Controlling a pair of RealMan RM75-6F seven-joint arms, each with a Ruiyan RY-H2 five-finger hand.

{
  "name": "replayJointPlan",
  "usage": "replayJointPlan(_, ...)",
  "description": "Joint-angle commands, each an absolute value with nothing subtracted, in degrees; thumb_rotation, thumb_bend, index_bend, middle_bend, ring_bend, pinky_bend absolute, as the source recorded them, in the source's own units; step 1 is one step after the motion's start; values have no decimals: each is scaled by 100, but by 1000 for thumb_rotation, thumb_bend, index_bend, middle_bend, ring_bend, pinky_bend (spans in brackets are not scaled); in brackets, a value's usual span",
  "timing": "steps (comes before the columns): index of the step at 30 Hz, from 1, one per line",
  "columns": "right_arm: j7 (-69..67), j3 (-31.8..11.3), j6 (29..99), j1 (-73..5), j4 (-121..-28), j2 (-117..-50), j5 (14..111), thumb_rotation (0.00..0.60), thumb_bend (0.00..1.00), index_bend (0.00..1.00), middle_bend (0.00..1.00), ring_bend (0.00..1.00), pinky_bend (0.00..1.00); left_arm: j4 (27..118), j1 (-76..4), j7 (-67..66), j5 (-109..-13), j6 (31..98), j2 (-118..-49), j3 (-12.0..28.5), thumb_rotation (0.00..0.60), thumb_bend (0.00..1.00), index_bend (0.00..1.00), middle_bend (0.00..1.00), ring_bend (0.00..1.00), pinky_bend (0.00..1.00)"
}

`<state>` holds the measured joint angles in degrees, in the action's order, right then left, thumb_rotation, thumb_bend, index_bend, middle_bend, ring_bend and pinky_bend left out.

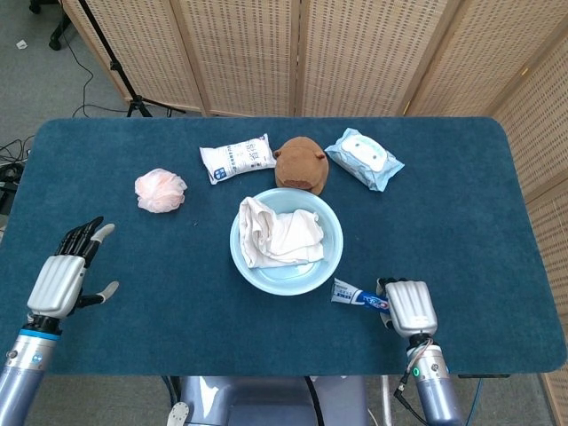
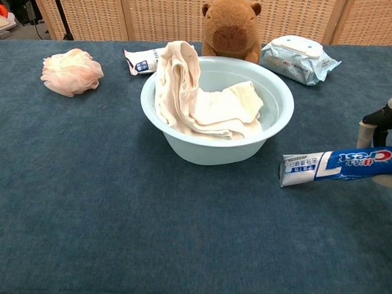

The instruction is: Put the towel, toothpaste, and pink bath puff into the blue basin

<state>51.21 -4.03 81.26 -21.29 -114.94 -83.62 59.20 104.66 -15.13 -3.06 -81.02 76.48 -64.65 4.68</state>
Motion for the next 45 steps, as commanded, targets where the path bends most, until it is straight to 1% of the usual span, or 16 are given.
replayJointPlan(1, 5133, -423, 8144, -2143, -11517, -8330, 5905, 600, 351, 734, 545, 547, 615, 10465, -1517, -306, -8099, 7638, -6464, 468, 600, 247, 25, 0, 0, 74)
replayJointPlan(5, 5163, -453, 8175, -2171, -11555, -8272, 5911, 600, 350, 737, 548, 569, 636, 10466, -1519, -309, -8107, 7636, -6468, 468, 600, 247, 25, 0, 0, 74)
replayJointPlan(21, 5577, -766, 8420, -2406, -12013, -7816, 5872, 600, 350, 739, 550, 571, 636, 10467, -1519, -266, -8090, 7615, -6454, 476, 600, 247, 25, 0, 0, 74)
replayJointPlan(39, 5723, -860, 8515, -2602, -12126, -7706, 5784, 600, 350, 742, 552, 587, 655, 10448, -1523, -248, -8053, 7597, -6454, 491, 600, 247, 25, 0, 0, 74)
replayJointPlan(45, 5795, -955, 8515, -2718, -12173, -7642, 5712, 600, 348, 742, 552, 588, 655, 10448, -1526, -247, -8023, 7585, -6456, 500, 600, 248, 25, 0, 0, 74)
